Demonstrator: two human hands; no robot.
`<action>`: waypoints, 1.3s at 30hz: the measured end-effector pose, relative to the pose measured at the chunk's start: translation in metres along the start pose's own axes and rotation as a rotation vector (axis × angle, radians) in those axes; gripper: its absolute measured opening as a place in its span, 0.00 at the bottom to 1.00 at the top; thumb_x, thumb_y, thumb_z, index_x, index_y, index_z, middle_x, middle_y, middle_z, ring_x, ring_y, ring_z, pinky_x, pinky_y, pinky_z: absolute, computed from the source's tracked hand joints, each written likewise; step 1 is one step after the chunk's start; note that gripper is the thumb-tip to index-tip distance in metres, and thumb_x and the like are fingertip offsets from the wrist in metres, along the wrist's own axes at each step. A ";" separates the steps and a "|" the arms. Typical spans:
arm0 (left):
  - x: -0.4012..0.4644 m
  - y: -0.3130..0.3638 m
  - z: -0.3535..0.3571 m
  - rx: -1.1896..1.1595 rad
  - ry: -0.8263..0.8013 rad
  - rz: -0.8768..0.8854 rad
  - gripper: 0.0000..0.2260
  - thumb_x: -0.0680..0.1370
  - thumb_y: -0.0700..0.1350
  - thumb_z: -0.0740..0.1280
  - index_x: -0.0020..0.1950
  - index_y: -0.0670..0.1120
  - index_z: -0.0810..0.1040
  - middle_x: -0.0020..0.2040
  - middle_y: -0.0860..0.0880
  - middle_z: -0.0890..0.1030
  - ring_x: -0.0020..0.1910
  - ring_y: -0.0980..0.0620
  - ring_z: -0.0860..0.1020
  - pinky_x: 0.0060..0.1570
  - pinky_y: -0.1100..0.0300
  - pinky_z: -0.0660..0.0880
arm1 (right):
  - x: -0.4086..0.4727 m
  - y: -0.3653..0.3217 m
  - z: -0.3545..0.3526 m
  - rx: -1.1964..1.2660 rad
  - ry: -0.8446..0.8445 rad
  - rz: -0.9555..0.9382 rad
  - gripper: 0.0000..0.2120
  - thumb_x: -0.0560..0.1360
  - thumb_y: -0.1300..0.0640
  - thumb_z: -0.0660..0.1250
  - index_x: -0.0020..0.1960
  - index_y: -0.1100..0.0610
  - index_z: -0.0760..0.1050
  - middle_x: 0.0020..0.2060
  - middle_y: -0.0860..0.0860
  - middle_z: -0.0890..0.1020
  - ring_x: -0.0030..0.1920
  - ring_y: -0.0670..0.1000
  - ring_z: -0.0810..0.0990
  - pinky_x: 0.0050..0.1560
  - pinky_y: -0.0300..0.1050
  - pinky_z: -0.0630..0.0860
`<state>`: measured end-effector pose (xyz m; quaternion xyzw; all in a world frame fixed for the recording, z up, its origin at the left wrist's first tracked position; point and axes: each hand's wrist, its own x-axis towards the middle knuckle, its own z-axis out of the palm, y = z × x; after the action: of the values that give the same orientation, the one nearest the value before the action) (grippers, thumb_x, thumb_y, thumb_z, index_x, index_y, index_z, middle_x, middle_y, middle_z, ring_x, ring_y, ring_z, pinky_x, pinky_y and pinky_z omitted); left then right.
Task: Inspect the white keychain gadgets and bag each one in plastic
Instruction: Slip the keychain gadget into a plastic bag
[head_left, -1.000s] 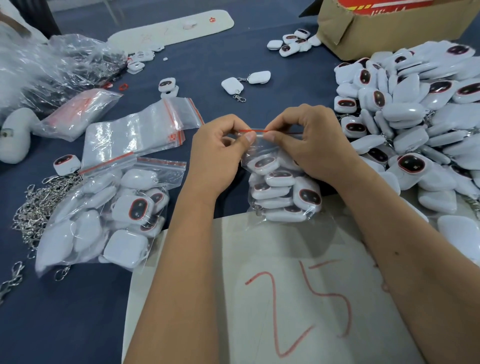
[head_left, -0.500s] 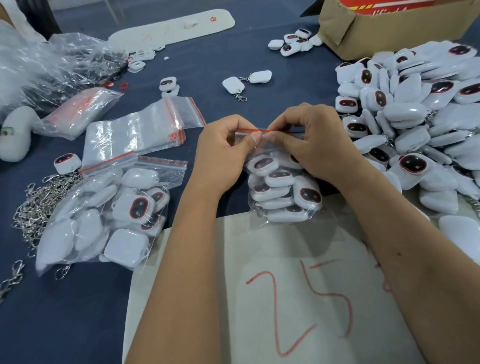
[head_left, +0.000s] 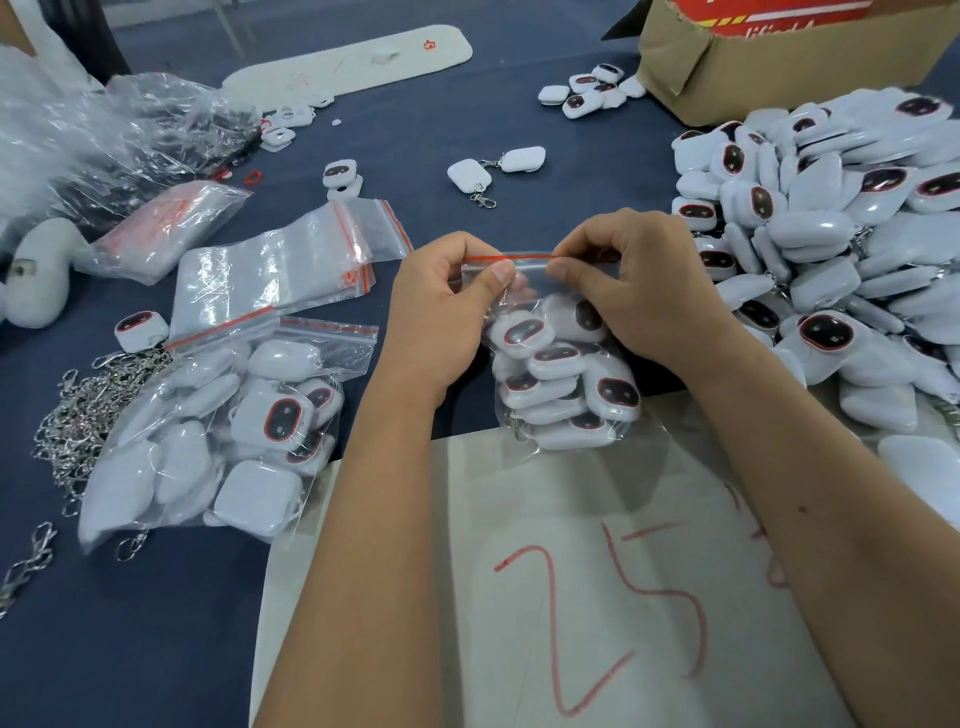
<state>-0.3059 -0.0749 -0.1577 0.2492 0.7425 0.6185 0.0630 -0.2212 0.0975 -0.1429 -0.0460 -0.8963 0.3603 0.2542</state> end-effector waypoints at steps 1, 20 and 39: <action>0.000 0.000 0.000 0.001 0.002 0.002 0.04 0.80 0.36 0.69 0.46 0.40 0.81 0.42 0.49 0.88 0.43 0.52 0.87 0.47 0.54 0.82 | 0.000 0.000 0.000 -0.007 0.006 -0.004 0.05 0.78 0.61 0.74 0.43 0.58 0.83 0.30 0.42 0.81 0.26 0.42 0.81 0.36 0.28 0.73; 0.000 0.003 0.000 -0.208 0.125 -0.082 0.05 0.82 0.37 0.67 0.47 0.40 0.79 0.40 0.48 0.86 0.39 0.49 0.87 0.41 0.55 0.81 | 0.003 0.008 0.005 0.147 0.214 0.184 0.05 0.76 0.55 0.77 0.45 0.56 0.87 0.36 0.45 0.86 0.34 0.41 0.79 0.41 0.35 0.76; 0.006 0.019 0.002 -0.630 0.447 -0.144 0.04 0.83 0.38 0.67 0.48 0.41 0.78 0.39 0.46 0.84 0.40 0.46 0.85 0.46 0.47 0.84 | -0.007 -0.008 0.023 0.578 -0.329 0.306 0.17 0.73 0.48 0.78 0.52 0.61 0.82 0.46 0.61 0.87 0.44 0.51 0.84 0.50 0.58 0.84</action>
<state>-0.3049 -0.0677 -0.1388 0.0241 0.5274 0.8491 0.0165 -0.2255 0.0751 -0.1543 -0.0472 -0.7692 0.6351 0.0525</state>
